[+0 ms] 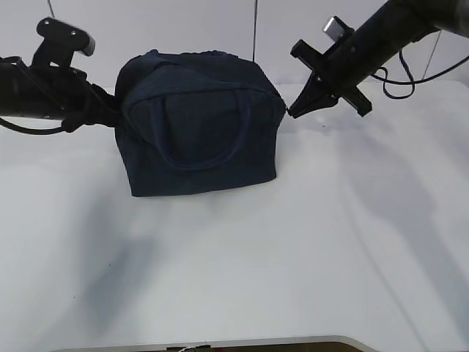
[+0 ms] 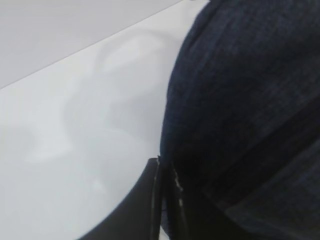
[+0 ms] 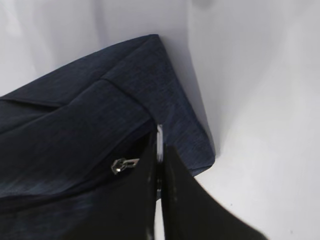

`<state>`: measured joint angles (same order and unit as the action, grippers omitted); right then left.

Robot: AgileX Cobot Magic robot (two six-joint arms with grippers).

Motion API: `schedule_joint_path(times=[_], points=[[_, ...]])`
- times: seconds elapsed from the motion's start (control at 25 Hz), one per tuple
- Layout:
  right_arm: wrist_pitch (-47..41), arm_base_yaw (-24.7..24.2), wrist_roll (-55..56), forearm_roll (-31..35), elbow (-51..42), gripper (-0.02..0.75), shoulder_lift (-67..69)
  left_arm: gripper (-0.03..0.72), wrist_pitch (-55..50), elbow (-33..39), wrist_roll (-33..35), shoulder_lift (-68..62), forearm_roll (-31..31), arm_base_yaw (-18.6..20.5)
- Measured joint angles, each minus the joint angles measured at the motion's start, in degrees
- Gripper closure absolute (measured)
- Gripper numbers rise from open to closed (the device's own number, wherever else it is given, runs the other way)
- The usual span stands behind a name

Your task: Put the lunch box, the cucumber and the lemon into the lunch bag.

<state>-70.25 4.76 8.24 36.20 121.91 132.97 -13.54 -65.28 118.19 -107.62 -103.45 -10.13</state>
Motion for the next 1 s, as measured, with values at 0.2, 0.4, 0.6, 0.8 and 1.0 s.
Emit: schedule_joint_path(times=[0.2, 0.4, 0.6, 0.8, 1.0], points=[[0.4, 0.0, -2.0, -0.1, 0.0, 0.733, 2.1, 0.711, 0.0, 0.0, 0.0, 0.0, 0.0, 0.0], [0.7, 0.0, -4.4, 0.0, 0.0, 0.733, 4.0, 0.711, 0.1, 0.0, 0.0, 0.0, 0.0, 0.0], [0.8, 0.0, -9.2, 1.2, 0.1, 0.733, 4.3, 0.711, 0.2, 0.0, 0.0, 0.0, 0.0, 0.0], [0.5, 0.0, -15.2, 1.5, 3.3, 0.690, 4.5, 0.711, 0.8, 0.0, 1.2, -0.1, 0.0, 0.0], [0.5, -0.1, -17.1, 3.3, 3.6, 0.498, 4.2, 0.711, 1.7, -0.9, 6.0, -1.0, -0.1, 0.0]])
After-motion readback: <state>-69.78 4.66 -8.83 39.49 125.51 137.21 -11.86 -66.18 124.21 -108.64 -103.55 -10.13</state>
